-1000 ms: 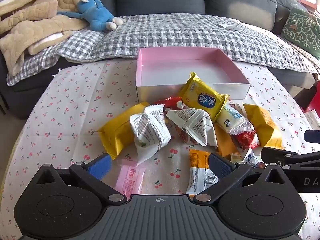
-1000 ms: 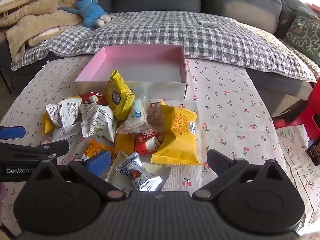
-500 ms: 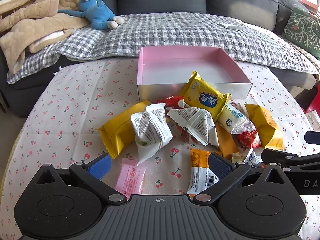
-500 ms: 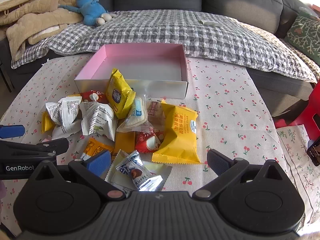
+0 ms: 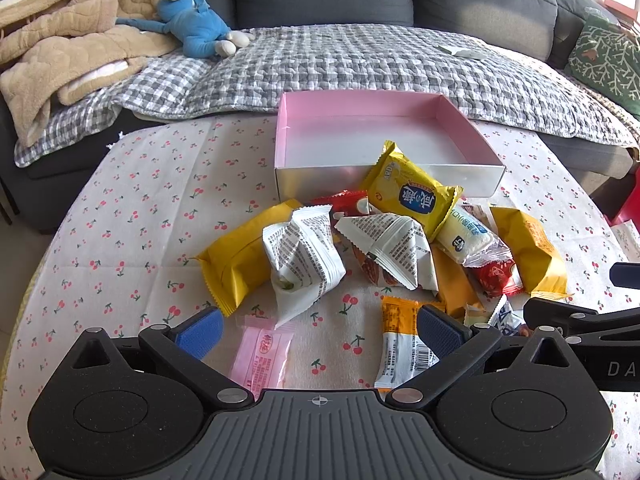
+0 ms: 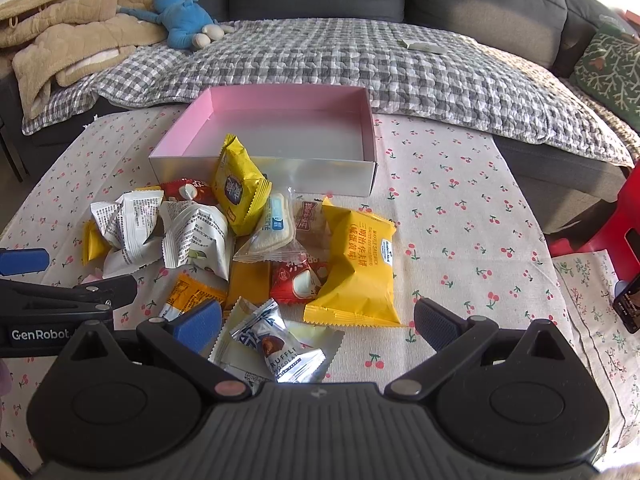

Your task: Organize snacks

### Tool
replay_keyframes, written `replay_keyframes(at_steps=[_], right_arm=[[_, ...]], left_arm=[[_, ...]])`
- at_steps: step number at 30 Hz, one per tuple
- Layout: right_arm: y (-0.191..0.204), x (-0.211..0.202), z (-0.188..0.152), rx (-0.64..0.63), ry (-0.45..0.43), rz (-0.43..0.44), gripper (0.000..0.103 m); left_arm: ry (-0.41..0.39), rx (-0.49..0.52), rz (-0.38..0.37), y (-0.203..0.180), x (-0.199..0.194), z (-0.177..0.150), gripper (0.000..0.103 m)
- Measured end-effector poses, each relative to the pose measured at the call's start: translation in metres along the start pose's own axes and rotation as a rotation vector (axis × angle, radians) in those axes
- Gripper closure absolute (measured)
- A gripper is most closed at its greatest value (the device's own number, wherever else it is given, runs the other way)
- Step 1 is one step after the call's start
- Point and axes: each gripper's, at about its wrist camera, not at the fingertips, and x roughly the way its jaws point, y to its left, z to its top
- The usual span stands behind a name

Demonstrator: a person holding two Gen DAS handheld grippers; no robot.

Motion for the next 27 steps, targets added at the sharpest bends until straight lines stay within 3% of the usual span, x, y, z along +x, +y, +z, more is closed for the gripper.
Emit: replay_keyframes(at_steps=[27], right_arm=[[-0.0009, 0.0006, -0.0009, -0.01, 0.004, -0.005, 0.0]], left_arm=[[0.001, 0.0, 0.001, -0.0001, 0.0002, -0.0005, 0.0]])
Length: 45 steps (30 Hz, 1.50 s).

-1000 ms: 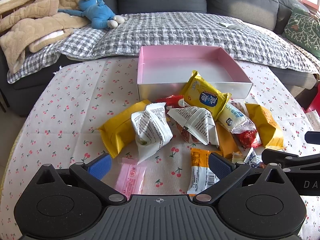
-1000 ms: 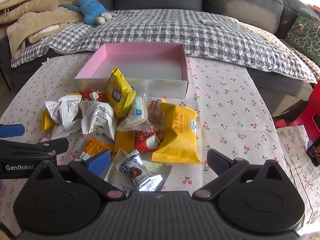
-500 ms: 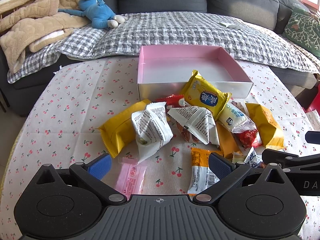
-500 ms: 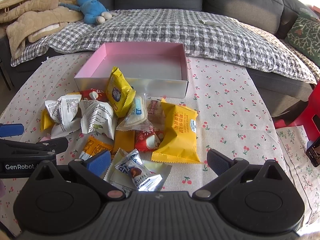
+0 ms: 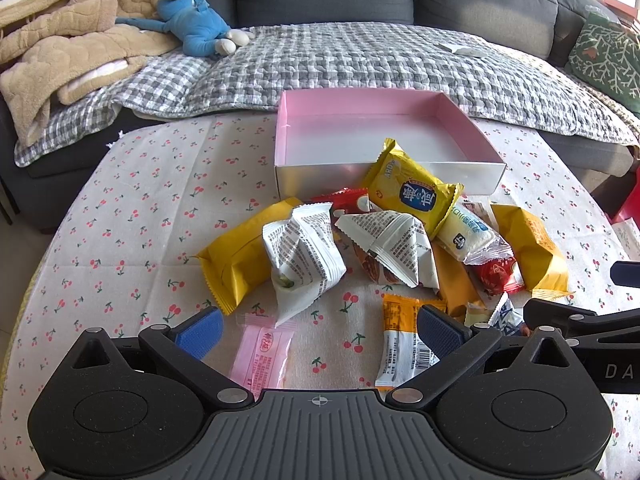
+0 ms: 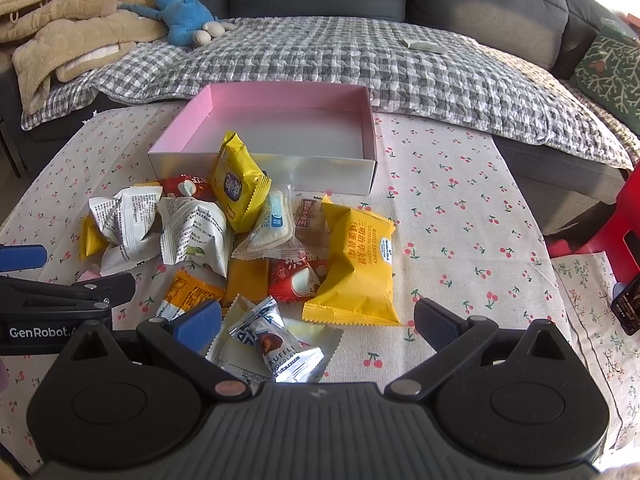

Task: Organize snacks
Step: 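Grasp the yellow sandwich pack with the right tool while the left tool grasps a white paper-wrapped pastry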

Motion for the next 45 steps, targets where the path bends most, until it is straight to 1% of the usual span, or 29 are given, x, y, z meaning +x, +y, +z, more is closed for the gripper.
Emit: replay_keyframes(at_steps=[12, 17, 19, 21, 26, 29, 32, 35, 37, 38, 42, 44, 45], right_arm=[[0.0, 0.0, 0.0, -0.004, 0.0, -0.004, 0.0], [-0.001, -0.001, 0.004, -0.026, 0.005, 0.009, 0.0], [-0.003, 0.0, 0.006, -0.03, 0.014, 0.015, 0.0], [-0.007, 0.001, 0.01, -0.022, 0.022, 0.041, 0.001], [-0.018, 0.009, 0.022, 0.024, 0.045, 0.097, 0.001], [-0.026, 0.014, 0.03, 0.053, 0.048, 0.11, 0.001], [-0.032, 0.023, 0.035, 0.08, 0.057, 0.104, 0.005], [-0.036, 0.032, 0.034, 0.106, 0.089, 0.111, 0.011], [-0.037, 0.039, 0.034, 0.128, 0.117, 0.125, 0.018], [-0.038, 0.042, 0.035, 0.137, 0.131, 0.133, 0.019], [-0.04, 0.053, 0.037, 0.165, 0.171, 0.15, 0.028], [-0.042, 0.059, 0.039, 0.181, 0.185, 0.156, 0.033], [-0.043, 0.061, 0.04, 0.192, 0.193, 0.16, 0.036]], left_arm=[[-0.001, -0.004, 0.007, 0.004, 0.002, -0.004, 0.0], [-0.017, -0.006, 0.011, 0.01, 0.004, 0.002, 0.0], [-0.012, -0.007, -0.003, 0.013, 0.007, 0.006, 0.0], [-0.009, -0.009, -0.02, 0.016, 0.009, 0.009, 0.0], [0.015, 0.028, -0.055, 0.02, 0.016, 0.02, 0.0], [0.006, 0.028, -0.079, 0.027, 0.02, 0.027, 0.0], [0.019, 0.021, -0.095, 0.033, 0.028, 0.033, 0.001], [0.039, -0.004, -0.131, 0.039, 0.038, 0.037, 0.002], [0.05, -0.008, -0.156, 0.039, 0.043, 0.039, 0.004], [0.057, -0.005, -0.161, 0.038, 0.046, 0.04, 0.005], [0.083, -0.011, -0.182, 0.037, 0.056, 0.038, 0.013], [0.102, -0.026, -0.195, 0.038, 0.061, 0.036, 0.02], [0.11, -0.036, -0.2, 0.038, 0.063, 0.034, 0.024]])
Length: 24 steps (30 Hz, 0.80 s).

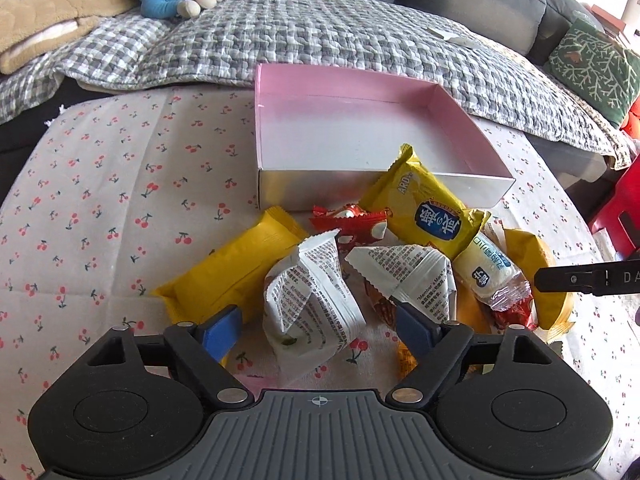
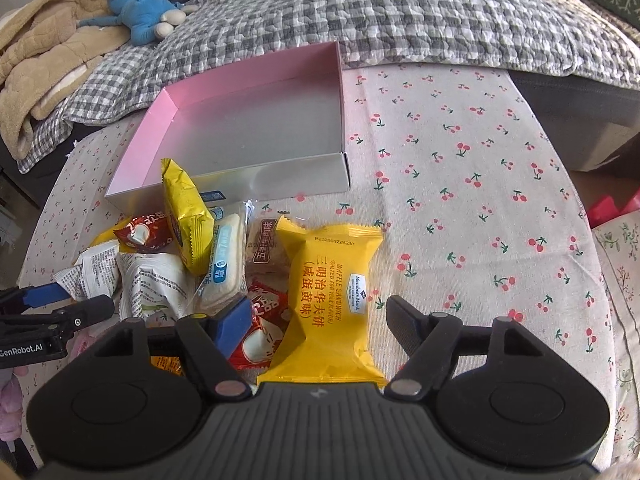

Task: Organize snacks
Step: 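Grasp the yellow sandwich pack with the right tool while the left tool grasps a white paper-wrapped pastry, then carry the yellow pack into the pink box and release while the left tool drops the white pastry there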

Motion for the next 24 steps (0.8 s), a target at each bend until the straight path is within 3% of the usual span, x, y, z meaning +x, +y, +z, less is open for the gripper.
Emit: replay_keyframes(at_steps=[10, 16, 24], right_arm=[[-0.005, 0.014, -0.001, 0.042, 0.048, 0.008, 0.055], [-0.004, 0.013, -0.002, 0.04, 0.025, 0.011, 0.069], [-0.003, -0.003, -0.001, 0.041, -0.038, 0.027, 0.07]], left_arm=[[0.001, -0.047, -0.003, 0.005, 0.015, 0.0, 0.045], [-0.028, -0.049, 0.019, 0.003, 0.01, 0.001, 0.047], [-0.057, -0.038, 0.021, 0.002, -0.009, -0.001, 0.048]])
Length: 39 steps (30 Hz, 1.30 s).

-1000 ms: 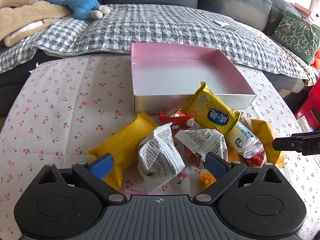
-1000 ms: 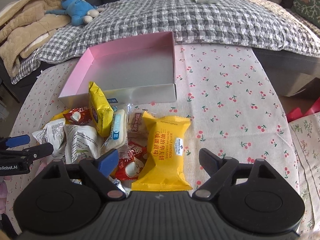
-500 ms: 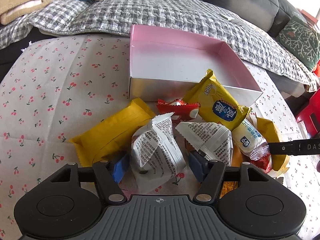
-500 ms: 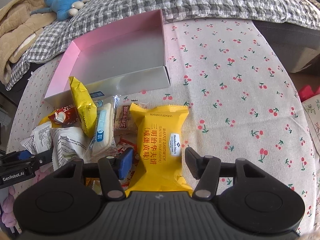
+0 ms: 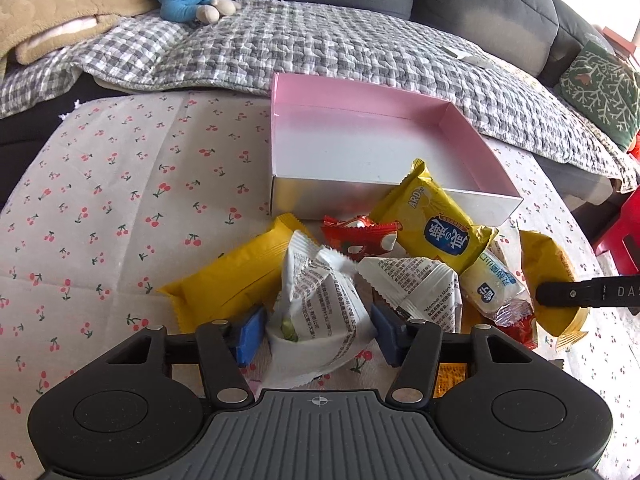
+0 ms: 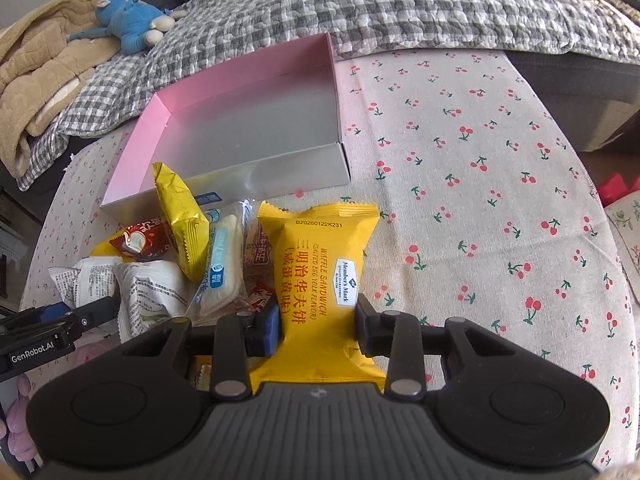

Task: Organize snacks
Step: 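Carry the yellow pack into the pink box and release while the left tool drops the white pastry there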

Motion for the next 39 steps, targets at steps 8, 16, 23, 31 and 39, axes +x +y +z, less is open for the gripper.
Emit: replay_keyframes(at_steps=[8, 16, 23, 31, 39], right_arm=[[0.006, -0.015, 0.003, -0.017, -0.052, 0.021, 0.07], [0.014, -0.017, 0.023, -0.013, -0.064, 0.064, 0.07], [0.018, -0.007, 0.057, -0.002, -0.085, 0.104, 0.07], [0.03, 0.024, 0.089, -0.02, -0.082, 0.08, 0.07], [0.031, 0.051, 0.104, -0.062, -0.085, 0.026, 0.07]], left_arm=[[-0.038, 0.002, -0.008, -0.002, -0.026, 0.005, 0.048], [-0.088, -0.014, -0.005, -0.003, -0.043, 0.033, 0.048], [-0.132, -0.001, -0.007, -0.016, -0.031, 0.073, 0.048], [-0.125, 0.03, 0.021, -0.03, 0.024, 0.111, 0.048], [-0.113, 0.08, 0.038, -0.035, 0.072, 0.127, 0.047]])
